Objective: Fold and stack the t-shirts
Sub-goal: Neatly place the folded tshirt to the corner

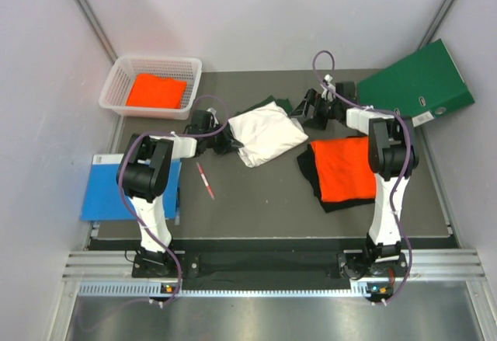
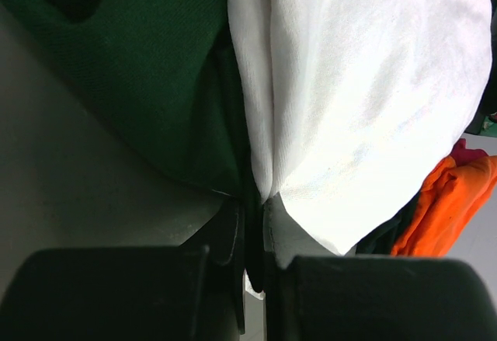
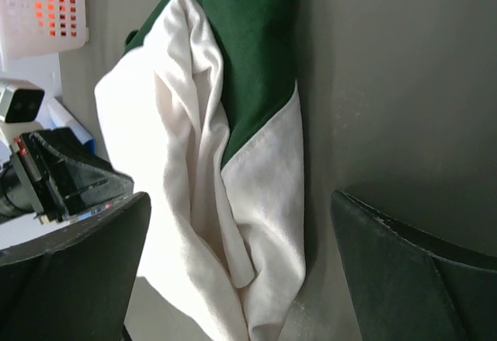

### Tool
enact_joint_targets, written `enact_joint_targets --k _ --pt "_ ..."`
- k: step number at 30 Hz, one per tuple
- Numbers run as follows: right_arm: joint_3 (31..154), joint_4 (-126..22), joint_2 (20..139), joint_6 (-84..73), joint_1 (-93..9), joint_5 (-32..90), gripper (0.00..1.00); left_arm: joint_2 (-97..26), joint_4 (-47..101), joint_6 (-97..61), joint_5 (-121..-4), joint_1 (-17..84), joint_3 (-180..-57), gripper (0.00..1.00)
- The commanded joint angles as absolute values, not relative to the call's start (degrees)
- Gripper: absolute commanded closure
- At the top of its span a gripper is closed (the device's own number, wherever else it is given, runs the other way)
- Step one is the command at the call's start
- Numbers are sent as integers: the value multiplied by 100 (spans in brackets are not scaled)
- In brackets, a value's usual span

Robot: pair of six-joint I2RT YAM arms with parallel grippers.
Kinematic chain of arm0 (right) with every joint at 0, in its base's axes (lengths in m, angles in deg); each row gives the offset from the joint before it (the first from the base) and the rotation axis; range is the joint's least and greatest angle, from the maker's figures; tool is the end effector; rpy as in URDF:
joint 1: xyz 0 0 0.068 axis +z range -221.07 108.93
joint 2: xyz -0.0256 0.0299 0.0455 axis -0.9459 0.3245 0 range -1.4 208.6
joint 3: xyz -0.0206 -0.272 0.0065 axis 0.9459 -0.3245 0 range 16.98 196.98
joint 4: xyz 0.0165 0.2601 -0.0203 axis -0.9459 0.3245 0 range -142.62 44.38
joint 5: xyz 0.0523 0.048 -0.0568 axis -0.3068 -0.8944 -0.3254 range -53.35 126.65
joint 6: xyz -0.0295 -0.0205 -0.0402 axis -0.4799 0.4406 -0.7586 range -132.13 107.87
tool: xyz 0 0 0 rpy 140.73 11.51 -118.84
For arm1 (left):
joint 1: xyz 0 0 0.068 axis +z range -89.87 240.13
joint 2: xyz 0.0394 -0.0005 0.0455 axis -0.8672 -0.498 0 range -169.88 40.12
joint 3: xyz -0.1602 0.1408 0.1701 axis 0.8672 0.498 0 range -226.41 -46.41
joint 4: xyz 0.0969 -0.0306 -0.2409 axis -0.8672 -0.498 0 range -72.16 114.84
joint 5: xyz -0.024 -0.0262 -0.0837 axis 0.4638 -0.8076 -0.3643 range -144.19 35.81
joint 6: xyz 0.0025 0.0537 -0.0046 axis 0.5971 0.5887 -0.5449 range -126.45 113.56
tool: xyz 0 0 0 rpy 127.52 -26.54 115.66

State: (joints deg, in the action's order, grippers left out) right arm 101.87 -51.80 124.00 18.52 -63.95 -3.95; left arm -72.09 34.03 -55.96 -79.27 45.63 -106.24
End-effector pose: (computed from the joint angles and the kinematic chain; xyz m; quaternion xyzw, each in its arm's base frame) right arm 0.4676 0.0818 0.1485 0.0343 0.8658 0.4242 0.2633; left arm 0.3781 -0.1133 0.1278 -0.1872 0.8803 -0.3745 0.2232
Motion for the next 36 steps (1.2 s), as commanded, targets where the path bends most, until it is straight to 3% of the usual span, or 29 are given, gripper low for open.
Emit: enact_joint_targets --k 1,12,22,24,25,27,28,30,31,32,33,35,36 --pt "9812 -4849 12209 1547 -6316 -449 0 -7309 2774 -5320 -7528 4686 -10591 100" --pt "9872 -4393 12340 1257 -6000 -308 0 -7370 2774 -5294 -7546 4686 -10599 100" --pt "11093 -2785 12990 651 -5446 386 2 -7239 2660 -5250 -7616 4686 -10740 100" --pt "11242 -2557 13052 615 -5376 430 12 -7151 2599 -5232 -7669 4686 -10766 100" --pt "11243 -2547 13096 598 -5367 396 29 -7116 2581 -5215 -7669 4686 -10775 100" --pt "11243 -2512 13096 571 -5340 325 46 -6984 2537 -5197 -7739 4686 -10793 100" --pt "11243 -2477 13096 545 -5331 316 64 -6940 2528 -5171 -7739 4686 -10793 100" --pt "11191 -2467 13061 475 -5279 334 78 -6826 2432 -5118 -7836 4686 -10845 100" --pt "11156 -2476 12965 440 -5261 369 94 -6782 2310 -5066 -7827 4686 -10863 100" --pt "11121 -2485 12886 413 -5244 404 100 -6729 2265 -5022 -7827 4686 -10863 100" --pt "11016 -2494 12798 369 -5191 613 100 -6615 2143 -4978 -7775 4686 -10889 99" --pt "10910 -2529 12421 273 -5121 869 100 -6457 2036 -4855 -7704 4686 -10872 79" --pt "10848 -2503 12280 168 -5033 1087 100 -6265 1992 -4811 -7547 4686 -10863 53"
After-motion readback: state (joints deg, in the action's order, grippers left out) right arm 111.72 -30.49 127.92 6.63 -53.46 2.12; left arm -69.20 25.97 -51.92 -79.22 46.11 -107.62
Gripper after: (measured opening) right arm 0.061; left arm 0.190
